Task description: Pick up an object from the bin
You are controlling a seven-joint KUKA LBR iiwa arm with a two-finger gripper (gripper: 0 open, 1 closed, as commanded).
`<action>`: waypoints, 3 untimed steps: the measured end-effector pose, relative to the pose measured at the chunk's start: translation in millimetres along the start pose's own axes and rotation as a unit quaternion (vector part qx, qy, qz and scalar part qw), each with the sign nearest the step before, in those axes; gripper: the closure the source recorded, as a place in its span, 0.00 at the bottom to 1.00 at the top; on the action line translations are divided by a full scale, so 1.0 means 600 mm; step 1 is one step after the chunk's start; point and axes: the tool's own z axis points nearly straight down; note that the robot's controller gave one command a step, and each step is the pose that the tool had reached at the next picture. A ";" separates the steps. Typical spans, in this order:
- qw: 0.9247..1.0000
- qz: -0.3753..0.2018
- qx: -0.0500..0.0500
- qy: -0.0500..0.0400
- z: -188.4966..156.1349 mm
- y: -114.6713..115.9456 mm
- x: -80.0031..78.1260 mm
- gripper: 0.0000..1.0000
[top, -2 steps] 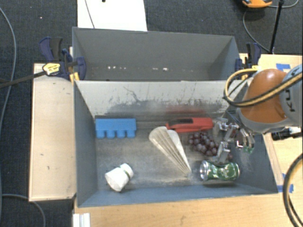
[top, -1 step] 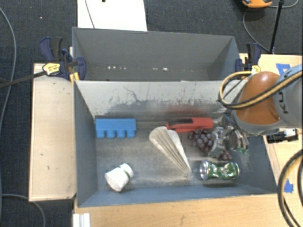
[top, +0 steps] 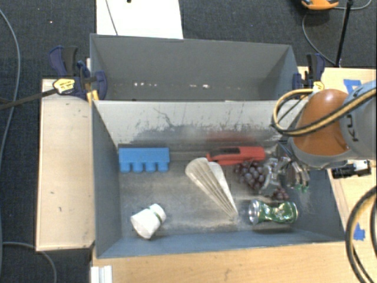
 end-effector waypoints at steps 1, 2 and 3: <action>1.000 0.000 0.000 0.001 -0.008 0.000 0.002 1.00; 1.000 -0.001 0.000 0.000 -0.027 0.000 0.001 1.00; 1.000 -0.002 0.000 0.000 -0.042 0.000 0.001 1.00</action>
Offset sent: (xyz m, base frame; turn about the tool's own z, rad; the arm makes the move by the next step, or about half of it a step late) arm 0.0000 -0.0002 0.0315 0.0000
